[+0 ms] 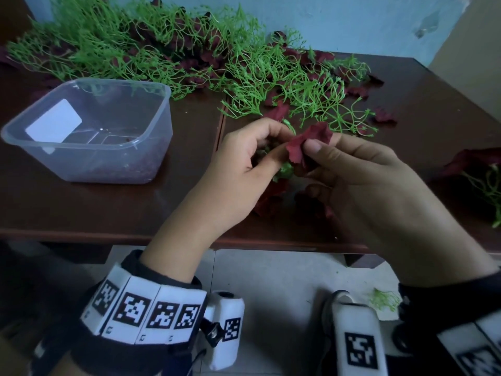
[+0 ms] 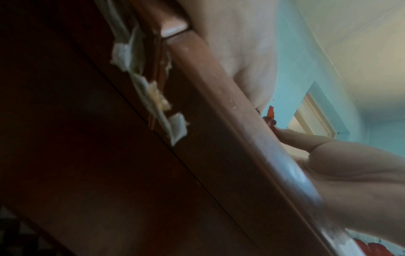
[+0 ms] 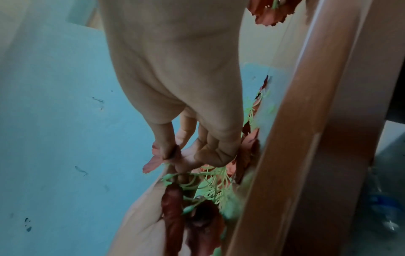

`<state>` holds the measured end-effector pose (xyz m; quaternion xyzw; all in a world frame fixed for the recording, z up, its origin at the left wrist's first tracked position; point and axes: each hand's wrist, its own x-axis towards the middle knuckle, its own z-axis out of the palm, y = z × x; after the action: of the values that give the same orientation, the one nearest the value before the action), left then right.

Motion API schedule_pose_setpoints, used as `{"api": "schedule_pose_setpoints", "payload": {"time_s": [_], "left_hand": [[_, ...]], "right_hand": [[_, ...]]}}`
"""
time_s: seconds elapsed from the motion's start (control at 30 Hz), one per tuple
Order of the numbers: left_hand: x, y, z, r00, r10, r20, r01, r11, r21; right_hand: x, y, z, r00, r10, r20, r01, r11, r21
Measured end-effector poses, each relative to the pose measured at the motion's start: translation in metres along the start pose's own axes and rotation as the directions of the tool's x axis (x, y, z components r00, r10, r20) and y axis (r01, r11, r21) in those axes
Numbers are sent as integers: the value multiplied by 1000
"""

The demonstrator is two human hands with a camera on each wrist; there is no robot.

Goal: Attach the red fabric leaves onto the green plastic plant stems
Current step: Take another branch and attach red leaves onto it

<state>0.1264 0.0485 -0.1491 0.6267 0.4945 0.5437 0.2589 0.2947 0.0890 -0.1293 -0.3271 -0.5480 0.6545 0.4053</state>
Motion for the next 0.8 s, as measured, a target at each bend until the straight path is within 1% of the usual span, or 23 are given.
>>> {"api": "schedule_pose_setpoints", "payload": {"time_s": [0.1, 0.27, 0.4, 0.5, 0.63, 0.8], "left_hand": [[0, 0, -1, 1000, 14, -4, -14, 1000, 14], [0, 1, 0, 999, 38, -24, -38, 999, -25], [1, 1, -1, 998, 56, -39, -58, 997, -47], [1, 1, -1, 998, 60, -29, -62, 997, -38], [0, 2, -2, 997, 77, -9, -78, 996, -39], [0, 2, -2, 996, 90, 3, -89, 995, -37]], "right_hand": [[1, -2, 2, 997, 83, -4, -82, 989, 126], [1, -4, 2, 989, 144, 23, -146, 979, 139], [1, -4, 3, 985, 168, 30, -171, 969, 179], [1, -5, 2, 984, 177, 31, -180, 962, 207], [-1, -6, 2, 981, 179, 71, -190, 965, 184], [-1, -6, 3, 982, 174, 76, -186, 964, 189]]}}
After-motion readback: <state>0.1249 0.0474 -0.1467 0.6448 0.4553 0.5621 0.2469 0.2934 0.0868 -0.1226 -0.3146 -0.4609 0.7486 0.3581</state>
